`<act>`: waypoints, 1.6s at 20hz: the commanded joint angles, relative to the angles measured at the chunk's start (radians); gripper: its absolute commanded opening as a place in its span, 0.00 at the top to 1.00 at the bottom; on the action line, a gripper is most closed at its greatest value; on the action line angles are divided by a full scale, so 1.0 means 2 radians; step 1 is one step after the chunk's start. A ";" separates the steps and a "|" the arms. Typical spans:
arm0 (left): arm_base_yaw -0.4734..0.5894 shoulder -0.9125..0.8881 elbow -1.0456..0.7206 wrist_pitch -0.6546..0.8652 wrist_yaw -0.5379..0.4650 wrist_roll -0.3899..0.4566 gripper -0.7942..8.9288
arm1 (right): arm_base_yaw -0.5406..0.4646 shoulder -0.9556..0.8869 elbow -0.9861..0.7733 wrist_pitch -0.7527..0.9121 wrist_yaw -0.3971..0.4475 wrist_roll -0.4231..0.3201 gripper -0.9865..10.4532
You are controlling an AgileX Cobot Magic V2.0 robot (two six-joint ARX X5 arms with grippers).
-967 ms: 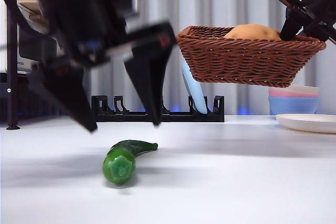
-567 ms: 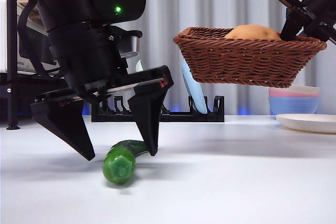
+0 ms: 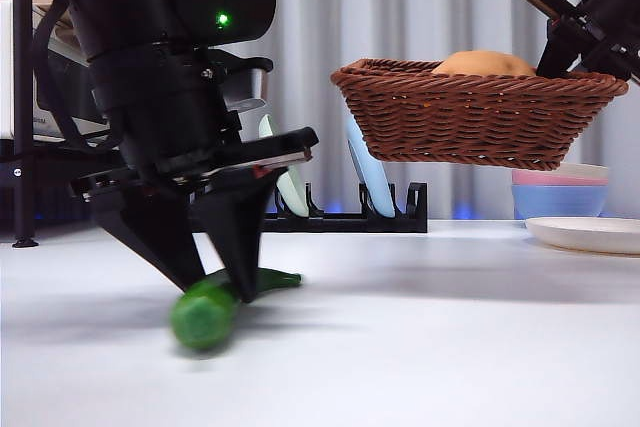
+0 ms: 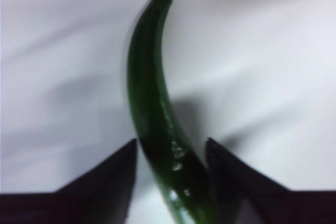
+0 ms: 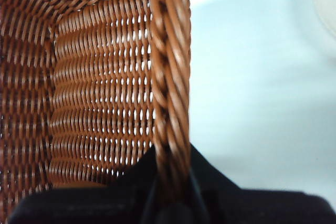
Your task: Pick up the basket,pick up the corn from the table,pick up the potato from the table,pick up the cucumber from the table,put all items into the basket
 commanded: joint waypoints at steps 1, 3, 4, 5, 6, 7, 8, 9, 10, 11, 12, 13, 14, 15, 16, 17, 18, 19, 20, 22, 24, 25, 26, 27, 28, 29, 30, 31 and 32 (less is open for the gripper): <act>0.001 0.003 -0.003 -0.002 0.000 0.017 0.93 | 0.000 -0.004 0.006 0.001 -0.005 0.007 0.93; 0.001 0.003 -0.003 -0.002 0.002 0.021 0.93 | 0.000 -0.004 0.006 -0.006 -0.005 0.007 0.93; 0.001 0.003 -0.003 -0.004 0.003 0.024 0.93 | 0.000 -0.004 0.006 -0.009 -0.005 0.007 0.93; 0.001 0.003 -0.003 -0.009 0.009 0.028 0.93 | 0.000 -0.004 0.006 -0.013 -0.005 0.006 0.93; 0.001 0.003 -0.003 -0.016 0.020 0.031 0.93 | 0.000 -0.004 0.006 -0.015 -0.005 0.006 0.93; 0.001 0.002 -0.003 -0.027 0.037 0.039 0.93 | 0.000 -0.004 0.006 -0.018 -0.005 0.004 0.93; 0.001 0.000 -0.003 -0.040 0.058 0.051 0.93 | 0.000 -0.004 0.006 -0.021 -0.005 0.002 0.93; 0.001 -0.003 -0.003 -0.054 0.080 0.065 0.93 | 0.000 -0.004 0.006 -0.022 -0.005 0.001 0.93; 0.001 -0.008 -0.003 -0.072 0.103 0.083 0.93 | 0.000 -0.004 0.006 -0.024 -0.005 0.001 0.93; 0.001 -0.016 -0.002 -0.091 0.125 0.102 0.93 | 0.000 -0.004 0.006 -0.025 -0.005 0.001 0.93; 0.001 -0.024 -0.002 -0.107 0.144 0.117 0.93 | 0.000 -0.004 0.006 -0.025 -0.005 0.001 0.93; 0.000 -0.034 -0.002 -0.125 0.164 0.134 0.93 | 0.000 -0.004 0.006 -0.025 -0.005 0.001 0.93; -0.002 -0.053 -0.002 -0.147 0.189 0.157 0.93 | 0.000 -0.004 0.006 -0.025 -0.005 0.001 0.93; -0.002 -0.075 0.000 -0.166 0.209 0.176 0.93 | 0.000 -0.004 0.006 -0.025 -0.005 0.001 0.93; -0.002 -0.101 0.003 -0.183 0.224 0.191 0.93 | 0.000 -0.004 0.006 -0.025 -0.005 0.001 0.93; -0.002 -0.127 0.010 -0.196 0.240 0.208 0.93 | 0.000 -0.004 0.006 -0.025 -0.005 0.001 0.93; -0.002 -0.152 0.020 -0.205 0.265 0.225 0.93 | 0.000 -0.004 0.006 -0.025 -0.005 0.001 0.93; -0.002 -0.178 0.031 -0.210 0.299 0.243 0.93 | 0.000 -0.004 0.006 -0.025 -0.005 0.001 0.93; -0.002 -0.200 0.045 -0.205 0.334 0.261 0.93 | 0.000 -0.004 0.006 -0.025 -0.005 0.001 0.93; -0.002 -0.236 0.071 -0.159 0.389 0.267 0.93 | 0.001 -0.004 0.006 -0.026 -0.005 0.001 0.93; -0.002 -0.255 0.091 -0.080 0.387 0.256 0.93 | 0.006 -0.004 0.006 -0.033 -0.005 0.001 0.93; -0.002 -0.256 0.099 -0.038 0.370 0.242 0.93 | 0.010 -0.004 0.006 -0.039 -0.005 0.001 0.93; -0.002 -0.255 0.103 0.013 0.338 0.219 0.93 | 0.014 -0.004 0.006 -0.049 -0.005 0.001 0.93; -0.002 -0.254 0.103 0.051 0.298 0.200 0.93 | 0.019 -0.004 0.006 -0.058 -0.005 0.001 0.93; -0.002 -0.251 0.103 0.086 0.241 0.181 0.93 | 0.026 -0.004 0.006 -0.069 -0.005 0.001 0.93; -0.002 -0.247 0.103 0.111 0.176 0.163 0.93 | 0.034 -0.004 0.006 -0.077 -0.005 0.000 0.93; -0.002 -0.240 0.103 0.126 0.100 0.135 0.93 | 0.044 -0.004 0.006 -0.084 -0.005 -0.007 0.93; -0.002 -0.233 0.103 0.131 0.041 0.117 0.93 | 0.053 -0.004 0.006 -0.088 -0.005 -0.009 0.93; -0.002 -0.223 0.103 0.133 -0.014 0.108 0.93 | 0.064 -0.004 0.006 -0.090 -0.005 -0.009 0.93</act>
